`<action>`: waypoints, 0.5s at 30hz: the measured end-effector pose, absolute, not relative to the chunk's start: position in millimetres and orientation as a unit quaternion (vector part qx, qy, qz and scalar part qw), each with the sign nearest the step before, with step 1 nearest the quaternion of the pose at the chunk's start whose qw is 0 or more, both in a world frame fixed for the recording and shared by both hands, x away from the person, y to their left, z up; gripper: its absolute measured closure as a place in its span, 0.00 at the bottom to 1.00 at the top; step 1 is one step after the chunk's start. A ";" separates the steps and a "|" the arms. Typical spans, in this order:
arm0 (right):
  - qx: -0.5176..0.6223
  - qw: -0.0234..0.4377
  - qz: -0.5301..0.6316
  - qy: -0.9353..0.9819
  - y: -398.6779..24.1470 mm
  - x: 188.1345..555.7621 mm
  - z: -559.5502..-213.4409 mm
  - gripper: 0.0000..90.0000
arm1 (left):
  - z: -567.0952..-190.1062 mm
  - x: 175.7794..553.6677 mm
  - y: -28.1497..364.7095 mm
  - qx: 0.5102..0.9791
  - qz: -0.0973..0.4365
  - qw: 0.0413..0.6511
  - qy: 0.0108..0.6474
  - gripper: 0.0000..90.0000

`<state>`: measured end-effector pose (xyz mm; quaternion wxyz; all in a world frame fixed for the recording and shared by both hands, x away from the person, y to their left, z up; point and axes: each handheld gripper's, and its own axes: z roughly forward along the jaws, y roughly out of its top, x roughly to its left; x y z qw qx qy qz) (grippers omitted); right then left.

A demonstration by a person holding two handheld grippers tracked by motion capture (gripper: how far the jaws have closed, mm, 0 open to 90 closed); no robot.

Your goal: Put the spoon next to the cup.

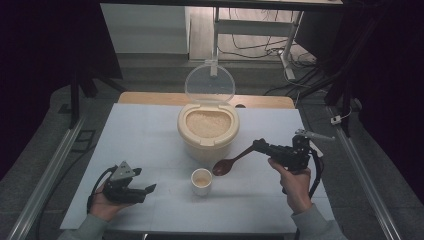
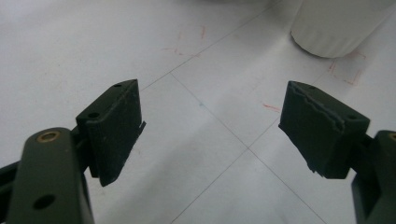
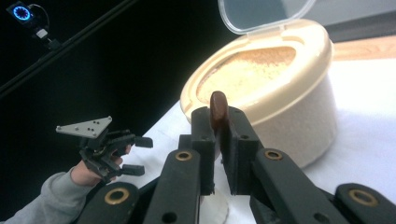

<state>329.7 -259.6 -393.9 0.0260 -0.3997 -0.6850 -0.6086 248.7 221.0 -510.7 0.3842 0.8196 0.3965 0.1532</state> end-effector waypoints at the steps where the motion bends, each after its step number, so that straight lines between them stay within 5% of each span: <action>1: -0.401 0.027 -0.606 -0.687 -261.5 330.1 -392.9 0.92 | -510.7 248.7 220.7 0.819 0.153 0.384 0.397 0.23; 15: -0.393 0.075 -0.534 -0.745 -255.6 336.0 -402.4 0.92 | -511.1 249.7 219.8 0.820 0.151 0.383 0.397 0.23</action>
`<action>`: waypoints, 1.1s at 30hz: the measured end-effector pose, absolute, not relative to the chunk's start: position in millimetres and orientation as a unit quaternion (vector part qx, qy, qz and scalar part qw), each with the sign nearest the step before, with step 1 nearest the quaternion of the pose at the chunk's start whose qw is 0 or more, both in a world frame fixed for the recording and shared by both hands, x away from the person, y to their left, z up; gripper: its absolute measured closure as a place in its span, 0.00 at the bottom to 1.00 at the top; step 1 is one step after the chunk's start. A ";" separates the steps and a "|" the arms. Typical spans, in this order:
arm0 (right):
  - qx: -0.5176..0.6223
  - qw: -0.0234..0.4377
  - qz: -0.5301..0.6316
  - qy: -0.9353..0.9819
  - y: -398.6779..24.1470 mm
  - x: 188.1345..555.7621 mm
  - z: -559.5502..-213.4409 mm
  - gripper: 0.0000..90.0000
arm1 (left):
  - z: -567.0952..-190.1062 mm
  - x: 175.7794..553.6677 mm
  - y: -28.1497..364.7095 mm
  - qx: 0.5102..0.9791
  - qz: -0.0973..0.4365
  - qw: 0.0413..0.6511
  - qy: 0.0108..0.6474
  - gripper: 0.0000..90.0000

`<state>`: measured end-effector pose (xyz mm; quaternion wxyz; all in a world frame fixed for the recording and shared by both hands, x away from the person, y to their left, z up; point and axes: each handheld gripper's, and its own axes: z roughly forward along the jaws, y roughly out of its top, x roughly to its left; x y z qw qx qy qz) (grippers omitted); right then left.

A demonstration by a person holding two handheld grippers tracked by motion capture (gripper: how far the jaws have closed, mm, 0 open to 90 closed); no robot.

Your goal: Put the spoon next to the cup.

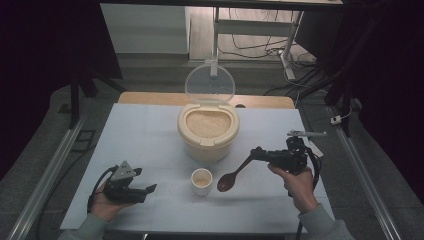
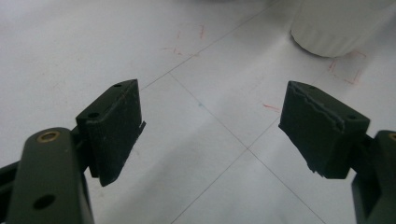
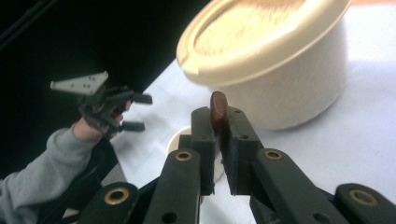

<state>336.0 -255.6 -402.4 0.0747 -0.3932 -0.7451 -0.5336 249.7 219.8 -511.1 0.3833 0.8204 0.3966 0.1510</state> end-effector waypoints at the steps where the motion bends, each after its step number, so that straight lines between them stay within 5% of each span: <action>1: -0.392 0.081 -0.528 -0.749 -254.5 336.4 -404.0 0.92 | -511.3 249.7 219.6 0.821 0.152 0.382 0.396 0.23; 33: -0.395 0.123 -0.463 -0.784 -222.5 361.3 -454.0 0.91 | -512.0 249.1 218.5 0.824 0.151 0.380 0.393 0.23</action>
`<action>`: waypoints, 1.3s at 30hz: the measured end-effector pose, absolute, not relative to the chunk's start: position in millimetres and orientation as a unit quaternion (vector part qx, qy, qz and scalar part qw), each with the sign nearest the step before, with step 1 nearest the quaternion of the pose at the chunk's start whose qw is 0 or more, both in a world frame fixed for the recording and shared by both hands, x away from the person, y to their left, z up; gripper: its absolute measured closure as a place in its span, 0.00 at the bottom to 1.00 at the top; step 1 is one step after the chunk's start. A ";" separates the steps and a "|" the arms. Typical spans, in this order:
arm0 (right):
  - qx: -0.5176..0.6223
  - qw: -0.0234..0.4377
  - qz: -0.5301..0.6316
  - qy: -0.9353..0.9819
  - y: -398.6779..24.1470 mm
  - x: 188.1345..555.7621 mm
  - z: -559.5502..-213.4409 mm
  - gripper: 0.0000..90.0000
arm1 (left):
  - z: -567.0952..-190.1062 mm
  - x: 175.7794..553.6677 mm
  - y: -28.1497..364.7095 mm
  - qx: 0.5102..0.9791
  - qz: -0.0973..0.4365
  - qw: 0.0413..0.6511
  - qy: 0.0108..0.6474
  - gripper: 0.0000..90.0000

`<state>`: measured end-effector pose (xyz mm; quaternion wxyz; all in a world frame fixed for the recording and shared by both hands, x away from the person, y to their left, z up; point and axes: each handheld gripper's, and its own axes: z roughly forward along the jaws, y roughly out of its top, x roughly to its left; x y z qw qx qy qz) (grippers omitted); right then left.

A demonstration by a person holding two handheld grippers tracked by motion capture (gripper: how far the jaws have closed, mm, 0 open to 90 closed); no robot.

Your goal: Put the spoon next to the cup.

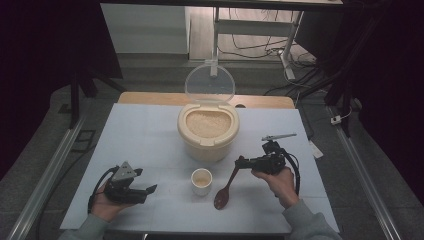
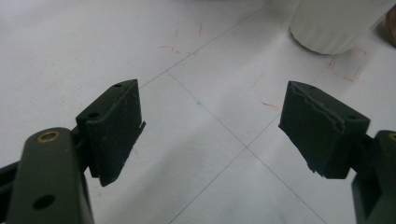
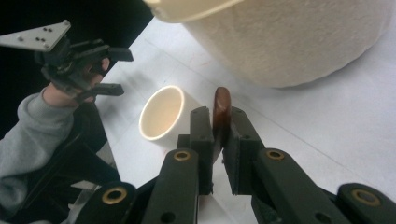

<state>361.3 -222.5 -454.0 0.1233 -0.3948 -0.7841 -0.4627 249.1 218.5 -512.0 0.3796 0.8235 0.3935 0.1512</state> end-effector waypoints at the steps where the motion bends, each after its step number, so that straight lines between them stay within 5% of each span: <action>1: -0.398 0.123 -0.464 -0.782 -222.4 362.2 -455.7 0.90 | -512.0 249.1 218.6 0.823 0.152 0.380 0.394 0.23; 39: -0.467 0.051 -0.476 -0.743 -216.5 384.2 -520.1 0.76 | -513.6 249.5 218.3 0.826 0.150 0.376 0.392 0.23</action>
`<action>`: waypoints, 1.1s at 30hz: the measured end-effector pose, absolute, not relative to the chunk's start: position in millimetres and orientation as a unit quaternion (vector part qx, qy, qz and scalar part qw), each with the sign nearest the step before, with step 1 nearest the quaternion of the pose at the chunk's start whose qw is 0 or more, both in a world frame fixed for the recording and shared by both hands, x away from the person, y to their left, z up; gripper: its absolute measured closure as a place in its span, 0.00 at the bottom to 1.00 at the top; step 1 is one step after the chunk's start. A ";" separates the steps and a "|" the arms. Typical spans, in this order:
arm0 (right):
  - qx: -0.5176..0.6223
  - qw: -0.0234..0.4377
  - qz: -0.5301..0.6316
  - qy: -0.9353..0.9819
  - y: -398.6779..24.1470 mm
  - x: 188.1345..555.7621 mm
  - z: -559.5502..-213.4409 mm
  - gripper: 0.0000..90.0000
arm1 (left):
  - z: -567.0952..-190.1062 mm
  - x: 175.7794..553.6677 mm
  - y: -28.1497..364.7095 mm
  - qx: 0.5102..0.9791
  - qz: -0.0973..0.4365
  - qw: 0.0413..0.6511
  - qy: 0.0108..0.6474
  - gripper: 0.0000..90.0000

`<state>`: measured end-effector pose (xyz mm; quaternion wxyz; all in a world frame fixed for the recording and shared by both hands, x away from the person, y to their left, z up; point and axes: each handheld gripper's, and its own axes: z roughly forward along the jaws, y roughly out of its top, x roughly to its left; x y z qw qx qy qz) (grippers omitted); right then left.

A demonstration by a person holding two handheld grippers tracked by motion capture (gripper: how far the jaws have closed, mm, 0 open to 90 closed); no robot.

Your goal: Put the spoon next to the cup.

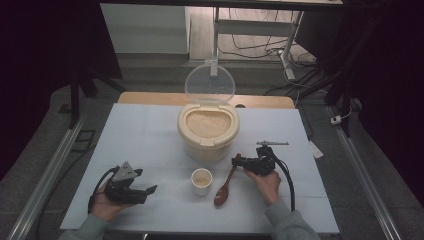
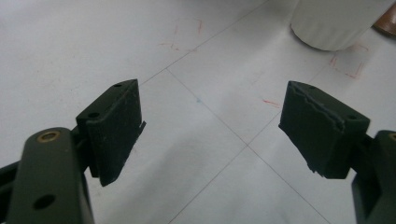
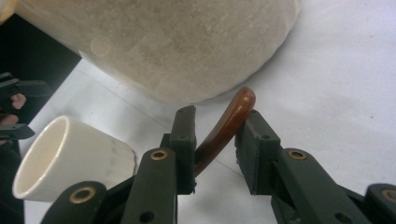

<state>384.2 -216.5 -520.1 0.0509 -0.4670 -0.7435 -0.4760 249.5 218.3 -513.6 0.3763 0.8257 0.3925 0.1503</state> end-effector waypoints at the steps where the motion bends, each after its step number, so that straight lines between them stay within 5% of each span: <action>1: -0.467 0.048 -0.474 -0.745 -216.0 384.3 -520.5 0.75 | -513.6 249.5 218.3 0.826 0.150 0.376 0.393 0.23; 33: -0.441 -0.088 -0.418 -0.789 -209.2 382.6 -519.8 0.52 | -514.1 249.5 218.4 0.827 0.149 0.376 0.392 0.23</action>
